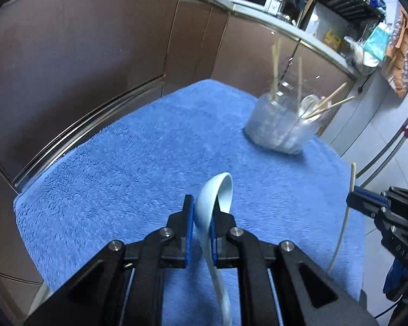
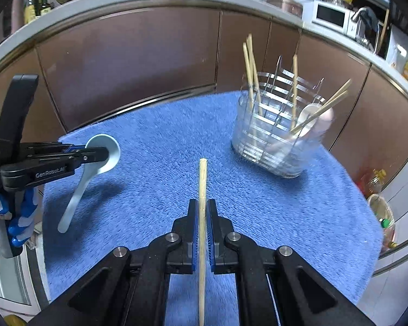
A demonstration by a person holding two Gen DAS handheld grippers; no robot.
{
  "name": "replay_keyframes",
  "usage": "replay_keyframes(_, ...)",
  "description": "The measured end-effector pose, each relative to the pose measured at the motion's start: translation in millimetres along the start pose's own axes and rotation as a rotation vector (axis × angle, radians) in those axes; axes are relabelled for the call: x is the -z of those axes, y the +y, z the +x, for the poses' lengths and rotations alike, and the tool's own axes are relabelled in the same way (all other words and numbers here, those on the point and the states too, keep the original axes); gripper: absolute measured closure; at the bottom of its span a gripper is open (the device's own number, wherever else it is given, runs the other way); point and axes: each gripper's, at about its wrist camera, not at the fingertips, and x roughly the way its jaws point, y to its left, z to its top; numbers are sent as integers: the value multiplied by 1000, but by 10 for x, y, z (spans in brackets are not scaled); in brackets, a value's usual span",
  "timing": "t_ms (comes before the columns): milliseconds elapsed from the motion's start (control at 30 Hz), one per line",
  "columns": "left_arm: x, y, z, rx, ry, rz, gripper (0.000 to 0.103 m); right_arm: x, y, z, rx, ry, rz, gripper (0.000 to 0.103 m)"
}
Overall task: Organize utensils
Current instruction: 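Carry the white spoon and chopstick up over the wire holder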
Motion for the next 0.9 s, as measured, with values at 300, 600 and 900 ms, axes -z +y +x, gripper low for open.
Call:
replay_keyframes(300,60,-241,-327,25,-47,0,94,170,118,-412,25,-78,-20,97)
replay_keyframes(600,140,-442,-557,47,-76,-21,94,328,134,-826,55,-161,-44,97)
replay_keyframes(900,160,-766,-716,59,-99,-27,94,429,116,-1232,54,-256,-54,97)
